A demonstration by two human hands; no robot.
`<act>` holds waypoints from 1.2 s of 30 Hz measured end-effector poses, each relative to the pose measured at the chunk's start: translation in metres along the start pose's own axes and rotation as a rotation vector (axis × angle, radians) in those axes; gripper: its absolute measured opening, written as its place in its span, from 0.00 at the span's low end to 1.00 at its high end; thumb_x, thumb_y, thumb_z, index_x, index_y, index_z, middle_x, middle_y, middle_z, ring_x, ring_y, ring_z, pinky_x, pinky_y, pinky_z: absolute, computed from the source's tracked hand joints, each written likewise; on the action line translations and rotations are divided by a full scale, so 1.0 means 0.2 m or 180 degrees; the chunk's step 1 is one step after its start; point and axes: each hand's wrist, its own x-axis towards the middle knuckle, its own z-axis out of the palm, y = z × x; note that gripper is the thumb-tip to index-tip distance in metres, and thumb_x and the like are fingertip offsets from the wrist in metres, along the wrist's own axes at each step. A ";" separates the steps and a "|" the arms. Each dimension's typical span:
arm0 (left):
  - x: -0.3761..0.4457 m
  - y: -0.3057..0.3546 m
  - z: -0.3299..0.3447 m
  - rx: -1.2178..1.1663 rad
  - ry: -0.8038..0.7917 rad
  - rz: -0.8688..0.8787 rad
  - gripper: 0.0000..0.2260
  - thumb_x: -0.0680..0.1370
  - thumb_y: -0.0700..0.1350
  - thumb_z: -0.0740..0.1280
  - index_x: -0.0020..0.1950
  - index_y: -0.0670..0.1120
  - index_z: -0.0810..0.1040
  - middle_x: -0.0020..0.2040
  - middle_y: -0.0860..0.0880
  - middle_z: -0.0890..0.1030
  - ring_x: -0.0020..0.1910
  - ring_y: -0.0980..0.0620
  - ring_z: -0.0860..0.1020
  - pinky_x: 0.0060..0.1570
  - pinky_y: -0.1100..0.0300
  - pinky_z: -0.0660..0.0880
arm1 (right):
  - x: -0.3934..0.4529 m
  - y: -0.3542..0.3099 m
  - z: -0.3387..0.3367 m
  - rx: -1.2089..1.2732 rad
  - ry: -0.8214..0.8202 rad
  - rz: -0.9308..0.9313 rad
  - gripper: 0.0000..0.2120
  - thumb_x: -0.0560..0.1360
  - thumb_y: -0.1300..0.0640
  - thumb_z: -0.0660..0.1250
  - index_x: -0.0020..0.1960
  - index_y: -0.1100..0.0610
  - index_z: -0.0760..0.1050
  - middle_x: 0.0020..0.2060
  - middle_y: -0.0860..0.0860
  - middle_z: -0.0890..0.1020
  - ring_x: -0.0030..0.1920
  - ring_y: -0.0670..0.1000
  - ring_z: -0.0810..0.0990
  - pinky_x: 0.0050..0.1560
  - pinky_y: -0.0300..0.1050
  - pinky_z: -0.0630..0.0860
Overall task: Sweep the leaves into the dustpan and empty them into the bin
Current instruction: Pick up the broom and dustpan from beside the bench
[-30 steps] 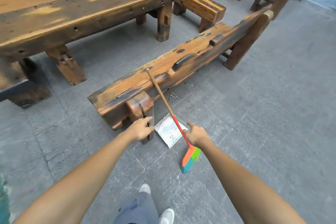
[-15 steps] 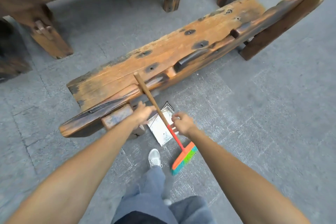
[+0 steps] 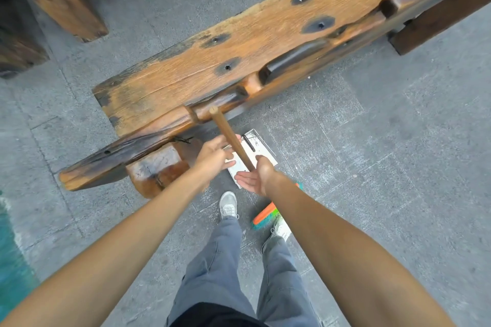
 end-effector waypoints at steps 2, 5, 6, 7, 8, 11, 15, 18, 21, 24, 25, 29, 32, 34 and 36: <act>-0.07 -0.03 0.06 0.0025 0.0043 0.0117 0.25 0.74 0.25 0.57 0.62 0.46 0.79 0.61 0.53 0.81 0.59 0.57 0.79 0.60 0.54 0.77 | 0.01 0.03 -0.05 0.0265 -0.0009 0.0139 0.23 0.81 0.44 0.52 0.64 0.61 0.65 0.50 0.65 0.82 0.41 0.58 0.84 0.29 0.45 0.81; -0.13 -0.07 0.19 0.0153 -0.0097 0.0292 0.26 0.71 0.23 0.55 0.60 0.42 0.80 0.58 0.49 0.83 0.55 0.56 0.81 0.57 0.52 0.77 | 0.04 0.05 -0.14 0.0723 -0.0026 0.0226 0.17 0.79 0.50 0.59 0.62 0.61 0.70 0.51 0.66 0.81 0.44 0.59 0.84 0.27 0.45 0.81; -0.14 -0.08 0.23 0.0256 -0.0209 0.0357 0.25 0.71 0.23 0.54 0.60 0.40 0.80 0.58 0.46 0.83 0.55 0.54 0.82 0.56 0.51 0.78 | 0.04 0.04 -0.18 0.0909 -0.0014 0.0226 0.15 0.79 0.54 0.59 0.60 0.62 0.72 0.50 0.64 0.80 0.43 0.59 0.83 0.25 0.45 0.81; -0.13 -0.08 0.28 0.0347 -0.0293 0.0403 0.24 0.71 0.23 0.54 0.60 0.39 0.79 0.58 0.43 0.83 0.55 0.52 0.82 0.54 0.51 0.79 | 0.04 0.03 -0.22 0.1114 0.0015 0.0221 0.12 0.80 0.57 0.59 0.57 0.64 0.73 0.47 0.62 0.79 0.40 0.58 0.82 0.24 0.46 0.80; -0.13 -0.07 0.32 0.0406 -0.0362 0.0439 0.22 0.72 0.23 0.54 0.59 0.37 0.78 0.57 0.41 0.83 0.52 0.53 0.83 0.52 0.52 0.79 | 0.04 0.02 -0.26 0.1344 0.0037 0.0209 0.11 0.80 0.60 0.57 0.54 0.66 0.73 0.44 0.61 0.77 0.36 0.58 0.81 0.22 0.45 0.79; -0.07 -0.03 0.42 0.0775 -0.0444 0.0641 0.16 0.75 0.24 0.55 0.56 0.34 0.78 0.44 0.48 0.82 0.37 0.66 0.80 0.38 0.69 0.77 | 0.08 -0.02 -0.38 0.1869 0.0179 0.0256 0.09 0.79 0.67 0.53 0.49 0.66 0.72 0.39 0.58 0.74 0.26 0.55 0.79 0.17 0.41 0.74; 0.10 -0.03 0.40 0.2273 -0.0093 0.1133 0.14 0.75 0.34 0.62 0.58 0.44 0.79 0.52 0.49 0.81 0.52 0.53 0.79 0.53 0.62 0.74 | 0.07 -0.07 -0.49 0.2113 0.0259 0.0256 0.04 0.80 0.61 0.55 0.50 0.58 0.68 0.45 0.54 0.70 0.15 0.50 0.71 0.15 0.36 0.69; 0.25 -0.03 0.32 0.3861 0.0079 0.1174 0.20 0.74 0.39 0.63 0.66 0.48 0.72 0.64 0.47 0.74 0.64 0.46 0.71 0.60 0.47 0.73 | 0.01 -0.09 -0.58 0.2127 0.0105 0.0464 0.09 0.80 0.56 0.58 0.54 0.61 0.69 0.50 0.55 0.72 0.13 0.51 0.70 0.12 0.35 0.66; 0.36 -0.01 0.27 0.4905 -0.0020 0.1174 0.25 0.74 0.37 0.64 0.71 0.48 0.67 0.70 0.48 0.70 0.72 0.46 0.65 0.64 0.45 0.71 | -0.03 -0.06 -0.67 0.2218 0.0108 0.0688 0.14 0.80 0.53 0.60 0.60 0.62 0.70 0.42 0.58 0.74 0.12 0.51 0.69 0.12 0.35 0.65; 0.46 -0.01 0.27 0.5665 -0.0478 0.1169 0.24 0.76 0.36 0.62 0.72 0.48 0.68 0.73 0.51 0.69 0.76 0.49 0.59 0.65 0.46 0.70 | -0.01 -0.02 -0.78 0.2356 0.0147 0.0958 0.21 0.80 0.51 0.62 0.66 0.65 0.68 0.30 0.67 0.76 0.12 0.50 0.68 0.12 0.35 0.64; 0.49 -0.02 0.28 0.5789 -0.0619 0.1123 0.22 0.77 0.36 0.61 0.70 0.49 0.70 0.71 0.51 0.70 0.75 0.49 0.61 0.64 0.46 0.71 | 0.01 0.00 -0.82 0.2443 0.0178 0.1068 0.22 0.80 0.51 0.62 0.67 0.65 0.68 0.25 0.68 0.75 0.13 0.50 0.68 0.12 0.35 0.64; 0.57 -0.05 0.29 0.5943 -0.0794 0.0810 0.15 0.76 0.36 0.59 0.58 0.48 0.78 0.65 0.43 0.74 0.65 0.45 0.73 0.51 0.52 0.75 | 0.08 0.05 -0.95 0.2661 0.0376 0.1198 0.21 0.81 0.52 0.60 0.65 0.68 0.68 0.46 0.68 0.79 0.18 0.51 0.71 0.14 0.37 0.69; 0.57 -0.04 0.29 0.6041 -0.0720 0.0853 0.11 0.76 0.37 0.60 0.53 0.46 0.79 0.56 0.43 0.76 0.56 0.45 0.76 0.49 0.50 0.78 | 0.07 0.07 -1.01 0.2867 0.0327 0.1258 0.21 0.81 0.51 0.60 0.58 0.70 0.68 0.41 0.67 0.78 0.25 0.48 0.73 0.15 0.38 0.71; 0.56 -0.02 0.30 0.6078 -0.0804 0.0938 0.08 0.75 0.37 0.60 0.47 0.46 0.78 0.51 0.44 0.77 0.51 0.44 0.78 0.48 0.49 0.79 | 0.03 0.05 -1.01 0.2918 0.0328 0.1231 0.23 0.82 0.50 0.59 0.53 0.74 0.68 0.29 0.66 0.74 0.28 0.43 0.70 0.20 0.33 0.72; 0.57 -0.03 0.28 0.6075 -0.0942 0.0904 0.07 0.74 0.37 0.60 0.41 0.45 0.75 0.46 0.44 0.78 0.48 0.43 0.78 0.48 0.47 0.80 | -0.01 0.04 -1.01 0.2832 0.0205 0.1227 0.27 0.82 0.52 0.57 0.48 0.81 0.67 0.32 0.63 0.74 0.29 0.41 0.67 0.20 0.32 0.70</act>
